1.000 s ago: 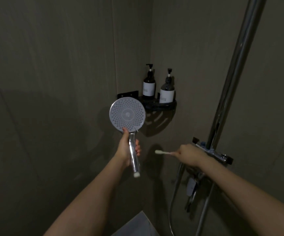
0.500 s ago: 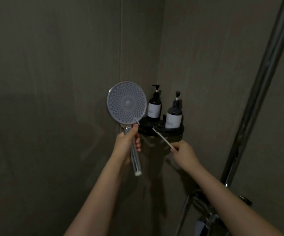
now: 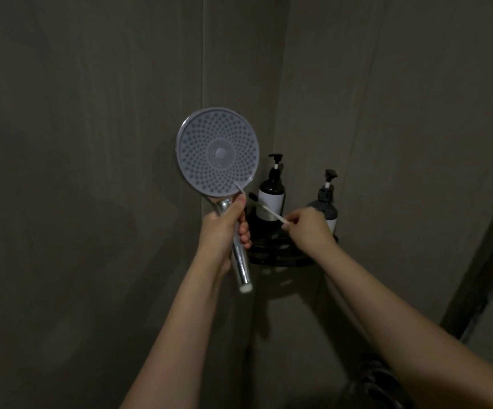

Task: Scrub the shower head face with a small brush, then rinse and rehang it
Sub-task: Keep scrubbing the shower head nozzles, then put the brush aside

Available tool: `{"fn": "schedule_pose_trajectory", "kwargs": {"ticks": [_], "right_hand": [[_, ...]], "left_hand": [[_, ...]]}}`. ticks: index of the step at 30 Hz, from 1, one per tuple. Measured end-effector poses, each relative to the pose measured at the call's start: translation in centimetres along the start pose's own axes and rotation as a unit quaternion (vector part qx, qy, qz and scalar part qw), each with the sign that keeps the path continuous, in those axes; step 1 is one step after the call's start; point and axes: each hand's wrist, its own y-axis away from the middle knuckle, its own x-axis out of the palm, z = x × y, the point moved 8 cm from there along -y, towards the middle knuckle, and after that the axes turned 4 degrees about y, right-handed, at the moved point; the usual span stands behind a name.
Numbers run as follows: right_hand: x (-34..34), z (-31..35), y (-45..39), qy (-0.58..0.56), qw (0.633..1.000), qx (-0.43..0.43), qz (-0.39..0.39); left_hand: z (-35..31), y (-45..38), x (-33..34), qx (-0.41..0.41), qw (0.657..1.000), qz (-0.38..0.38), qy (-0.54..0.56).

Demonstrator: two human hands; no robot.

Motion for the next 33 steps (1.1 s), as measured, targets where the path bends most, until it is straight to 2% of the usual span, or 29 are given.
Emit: {"fn": "schedule_pose_trajectory", "kwargs": {"ticks": [9,13,20,23,25,27,28,29,30,31,32,33], "right_hand": [[6.2,-0.7,-4.8,0.162,0.978,0.071,0.112],[7.3,-0.9,-5.0,0.211,0.964,0.073,0.146],[7.8,-1.6,-5.3,0.214,0.966,0.078,0.124],[7.7,-0.9,-5.0,0.222,0.966,0.044,0.123],[6.8,0.1,-4.5,0.147,0.986,-0.003,0.079],[5.0,1.6,-3.1,-0.015,0.999,-0.044,0.021],[4.2,2.1,-2.2,-0.118,0.992,-0.046,0.002],[3.6,2.3,-1.2,-0.235,0.972,-0.028,0.005],[3.7,2.5,-0.2,-0.359,0.933,-0.004,0.036],[3.8,2.9,0.9,-0.472,0.878,0.007,0.078],[3.7,3.3,2.0,-0.551,0.827,0.009,0.111],[3.3,3.6,3.2,-0.590,0.796,0.001,0.132]], "left_hand": [[1.5,-2.9,-3.0,-0.046,0.999,0.008,0.010],[1.6,-3.4,-3.8,-0.048,0.999,0.008,0.009],[2.1,-3.1,-3.6,-0.055,0.998,0.009,0.005],[2.3,-2.5,-3.1,-0.057,0.998,0.017,-0.003],[2.4,-1.8,-2.7,-0.058,0.998,0.021,-0.012],[2.7,-0.8,-2.4,-0.061,0.998,0.023,-0.019],[2.9,-0.3,-2.1,-0.063,0.997,0.025,-0.022],[3.1,0.3,-1.8,-0.065,0.997,0.027,-0.023],[3.5,1.0,-1.5,-0.068,0.997,0.030,-0.024],[3.9,1.8,-1.1,-0.073,0.996,0.034,-0.026],[4.3,2.8,-0.7,-0.079,0.996,0.037,-0.029],[4.9,3.8,-0.2,-0.084,0.995,0.040,-0.032]]}}
